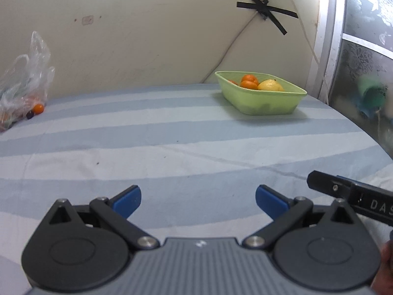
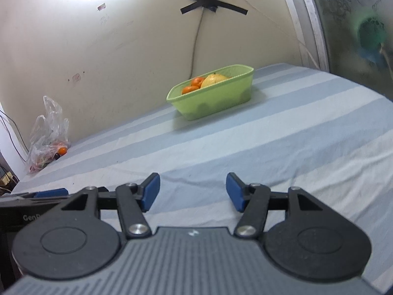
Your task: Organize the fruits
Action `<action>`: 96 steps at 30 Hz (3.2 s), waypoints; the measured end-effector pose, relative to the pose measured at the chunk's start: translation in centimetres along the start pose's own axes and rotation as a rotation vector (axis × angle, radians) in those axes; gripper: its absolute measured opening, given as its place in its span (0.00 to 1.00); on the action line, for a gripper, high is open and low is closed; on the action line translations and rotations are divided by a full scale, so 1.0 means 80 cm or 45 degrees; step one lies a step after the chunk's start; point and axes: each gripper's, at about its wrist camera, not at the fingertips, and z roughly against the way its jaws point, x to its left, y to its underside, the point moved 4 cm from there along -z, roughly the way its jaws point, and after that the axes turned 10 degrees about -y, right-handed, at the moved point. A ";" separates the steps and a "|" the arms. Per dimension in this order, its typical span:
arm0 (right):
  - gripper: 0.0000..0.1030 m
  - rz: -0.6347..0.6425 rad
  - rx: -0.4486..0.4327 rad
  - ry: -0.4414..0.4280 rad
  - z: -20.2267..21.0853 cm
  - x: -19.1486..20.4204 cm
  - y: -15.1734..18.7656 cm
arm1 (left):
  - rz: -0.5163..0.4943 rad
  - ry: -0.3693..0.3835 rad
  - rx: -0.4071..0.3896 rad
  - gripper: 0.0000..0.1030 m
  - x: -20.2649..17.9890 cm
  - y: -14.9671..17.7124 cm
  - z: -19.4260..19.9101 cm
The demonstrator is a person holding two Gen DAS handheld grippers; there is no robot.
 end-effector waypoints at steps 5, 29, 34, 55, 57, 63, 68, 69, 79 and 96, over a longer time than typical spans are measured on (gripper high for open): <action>0.60 0.018 -0.012 -0.001 0.001 0.009 0.000 | 0.007 -0.044 -0.040 1.00 0.007 0.001 0.009; 0.62 -0.043 -0.075 0.036 0.000 0.002 0.003 | -0.094 -0.125 -0.101 1.00 -0.005 -0.003 0.010; 0.64 -0.045 -0.078 0.033 -0.002 0.003 0.005 | -0.100 -0.137 -0.099 1.00 -0.005 -0.004 0.009; 0.65 -0.059 -0.071 0.018 -0.004 -0.002 0.004 | -0.146 -0.170 -0.048 1.00 -0.008 0.006 0.004; 0.65 -0.059 -0.073 0.018 -0.003 -0.003 0.005 | -0.144 -0.173 -0.048 1.00 -0.008 0.006 0.004; 0.65 -0.065 -0.071 0.019 -0.003 -0.003 0.005 | -0.152 -0.211 -0.078 1.00 -0.006 0.003 0.007; 0.65 -0.065 -0.072 0.020 -0.003 -0.003 0.005 | -0.154 -0.225 -0.080 1.00 -0.006 0.002 0.007; 0.65 -0.066 -0.072 0.020 -0.003 -0.003 0.005 | -0.157 -0.227 -0.081 1.00 -0.006 0.002 0.007; 0.66 -0.066 -0.071 0.019 -0.003 -0.002 0.006 | -0.163 -0.234 -0.084 1.00 -0.008 0.003 0.008; 0.66 -0.070 -0.073 0.014 -0.003 -0.003 0.004 | -0.189 -0.225 -0.086 1.00 -0.010 0.000 0.010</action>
